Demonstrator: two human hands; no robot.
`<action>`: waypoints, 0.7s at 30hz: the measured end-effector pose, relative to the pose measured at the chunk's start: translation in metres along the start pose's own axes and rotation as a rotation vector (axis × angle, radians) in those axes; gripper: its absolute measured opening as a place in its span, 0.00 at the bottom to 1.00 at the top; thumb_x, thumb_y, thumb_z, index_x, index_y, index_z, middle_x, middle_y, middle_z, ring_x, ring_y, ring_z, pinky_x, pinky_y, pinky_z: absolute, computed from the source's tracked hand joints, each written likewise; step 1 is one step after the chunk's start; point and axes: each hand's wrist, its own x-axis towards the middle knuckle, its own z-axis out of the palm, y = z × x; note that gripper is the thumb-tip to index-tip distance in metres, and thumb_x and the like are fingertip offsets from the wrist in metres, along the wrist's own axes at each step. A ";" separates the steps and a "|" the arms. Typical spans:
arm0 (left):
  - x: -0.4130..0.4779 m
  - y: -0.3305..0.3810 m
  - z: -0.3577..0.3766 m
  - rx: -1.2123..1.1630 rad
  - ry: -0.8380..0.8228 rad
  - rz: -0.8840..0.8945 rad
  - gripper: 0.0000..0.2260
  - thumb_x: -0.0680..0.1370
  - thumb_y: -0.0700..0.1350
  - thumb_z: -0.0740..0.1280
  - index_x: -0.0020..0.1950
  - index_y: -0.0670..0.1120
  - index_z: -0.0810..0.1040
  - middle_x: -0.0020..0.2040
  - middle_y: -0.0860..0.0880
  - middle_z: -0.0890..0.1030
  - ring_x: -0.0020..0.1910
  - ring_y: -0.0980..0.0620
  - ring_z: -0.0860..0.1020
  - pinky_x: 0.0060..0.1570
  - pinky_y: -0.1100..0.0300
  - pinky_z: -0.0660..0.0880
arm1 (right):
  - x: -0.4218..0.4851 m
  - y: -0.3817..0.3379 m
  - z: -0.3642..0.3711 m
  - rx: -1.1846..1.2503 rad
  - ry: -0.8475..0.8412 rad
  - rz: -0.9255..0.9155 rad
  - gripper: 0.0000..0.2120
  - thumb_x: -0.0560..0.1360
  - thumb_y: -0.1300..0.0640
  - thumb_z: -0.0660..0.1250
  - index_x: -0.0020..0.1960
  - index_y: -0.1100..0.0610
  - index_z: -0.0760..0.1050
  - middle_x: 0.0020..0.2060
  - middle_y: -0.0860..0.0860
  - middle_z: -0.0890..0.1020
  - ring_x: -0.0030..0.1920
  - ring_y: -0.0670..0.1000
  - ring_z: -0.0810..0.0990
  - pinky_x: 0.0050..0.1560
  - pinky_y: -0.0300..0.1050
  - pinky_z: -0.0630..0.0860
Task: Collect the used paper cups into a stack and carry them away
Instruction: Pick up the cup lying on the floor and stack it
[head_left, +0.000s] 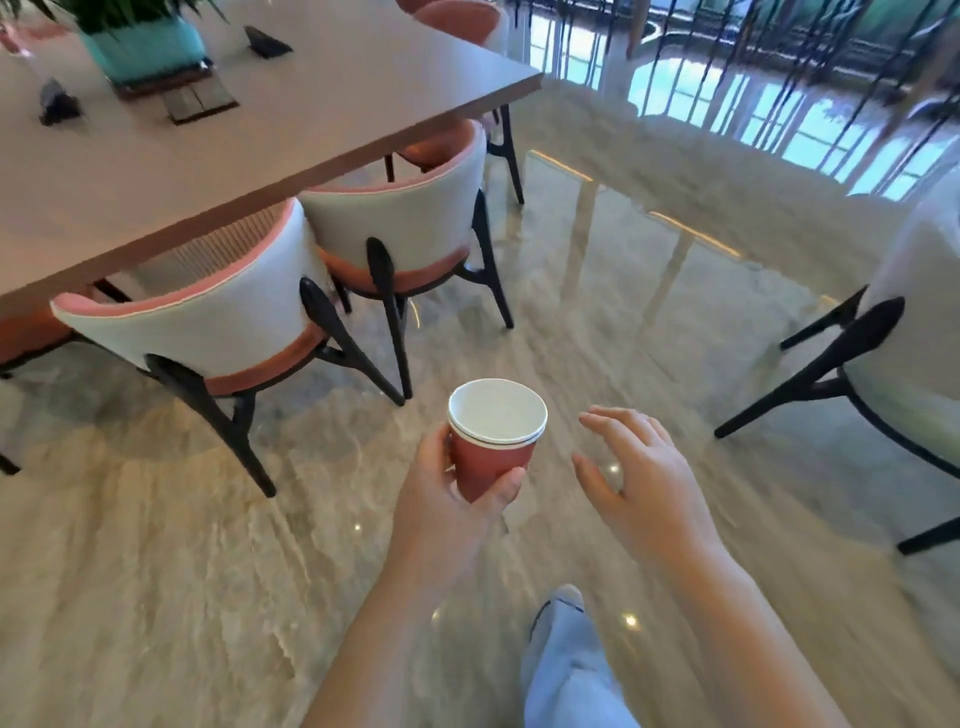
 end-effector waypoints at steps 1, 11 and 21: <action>0.023 0.007 0.012 -0.006 -0.013 0.007 0.21 0.65 0.45 0.77 0.51 0.61 0.71 0.50 0.63 0.78 0.49 0.69 0.76 0.43 0.75 0.71 | 0.021 0.011 -0.006 -0.001 0.020 0.012 0.16 0.70 0.59 0.71 0.56 0.61 0.77 0.54 0.54 0.80 0.57 0.58 0.76 0.57 0.54 0.73; 0.234 0.059 0.094 -0.042 -0.126 0.033 0.24 0.61 0.52 0.75 0.53 0.59 0.71 0.53 0.60 0.78 0.50 0.66 0.77 0.49 0.64 0.73 | 0.228 0.083 -0.043 -0.067 0.172 0.071 0.15 0.71 0.58 0.70 0.57 0.60 0.77 0.55 0.53 0.80 0.59 0.57 0.75 0.58 0.53 0.72; 0.486 0.074 0.094 -0.116 -0.177 0.100 0.25 0.57 0.58 0.74 0.52 0.62 0.72 0.49 0.67 0.79 0.51 0.63 0.78 0.52 0.60 0.74 | 0.449 0.088 0.001 -0.125 0.250 0.109 0.16 0.70 0.59 0.71 0.57 0.61 0.77 0.55 0.54 0.80 0.59 0.58 0.75 0.58 0.55 0.72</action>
